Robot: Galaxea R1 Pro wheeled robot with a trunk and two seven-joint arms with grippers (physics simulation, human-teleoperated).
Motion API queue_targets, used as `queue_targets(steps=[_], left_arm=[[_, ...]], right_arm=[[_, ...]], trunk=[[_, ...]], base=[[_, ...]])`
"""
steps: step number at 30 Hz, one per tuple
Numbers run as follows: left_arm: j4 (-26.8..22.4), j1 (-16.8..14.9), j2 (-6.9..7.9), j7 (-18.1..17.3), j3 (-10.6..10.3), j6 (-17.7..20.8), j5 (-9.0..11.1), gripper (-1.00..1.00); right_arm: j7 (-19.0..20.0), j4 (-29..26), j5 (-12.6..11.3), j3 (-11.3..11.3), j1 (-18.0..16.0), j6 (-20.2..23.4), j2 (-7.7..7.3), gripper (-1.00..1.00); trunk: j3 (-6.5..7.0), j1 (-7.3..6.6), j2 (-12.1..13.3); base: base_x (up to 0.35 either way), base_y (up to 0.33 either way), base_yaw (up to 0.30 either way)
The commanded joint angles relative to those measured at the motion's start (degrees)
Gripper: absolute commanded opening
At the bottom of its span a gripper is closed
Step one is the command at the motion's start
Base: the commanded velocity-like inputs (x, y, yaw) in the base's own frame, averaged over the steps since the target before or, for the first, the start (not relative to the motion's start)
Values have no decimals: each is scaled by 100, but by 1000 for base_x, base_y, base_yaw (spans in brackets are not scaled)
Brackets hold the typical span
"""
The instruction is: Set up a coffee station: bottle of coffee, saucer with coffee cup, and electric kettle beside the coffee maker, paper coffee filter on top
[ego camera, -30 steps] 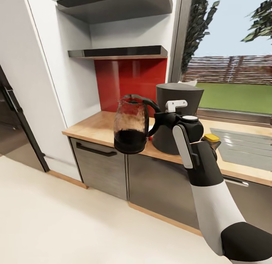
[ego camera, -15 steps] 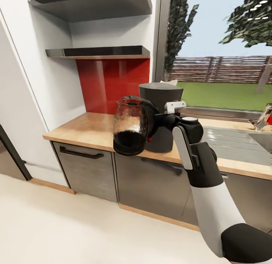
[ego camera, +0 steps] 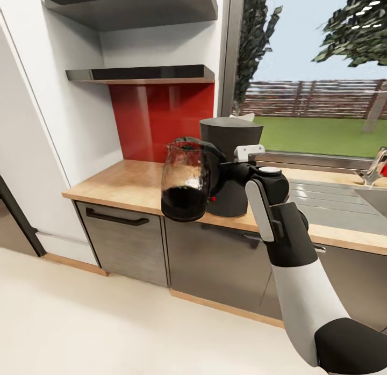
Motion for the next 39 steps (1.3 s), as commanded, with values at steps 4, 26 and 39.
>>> queue_targets(steps=[4,26,39], left_arm=[[8,-4,6,-19,10,-26,-8,100],[8,-4,10,-19,10,-25,-8,100],[8,-4,10,-19,10,-24,-8,100]], right_arm=[[-60,-4,-52,4,-6,18,1,-100],[-55,-1,-52,4,4,18,1,-100],[-56,2,-52,4,45,18,1,-100]], trunk=[[-6,0,-4],[-6,0,-4],[-6,0,-4]], base=[[0,42,0],[0,73,0],[38,72,-43]])
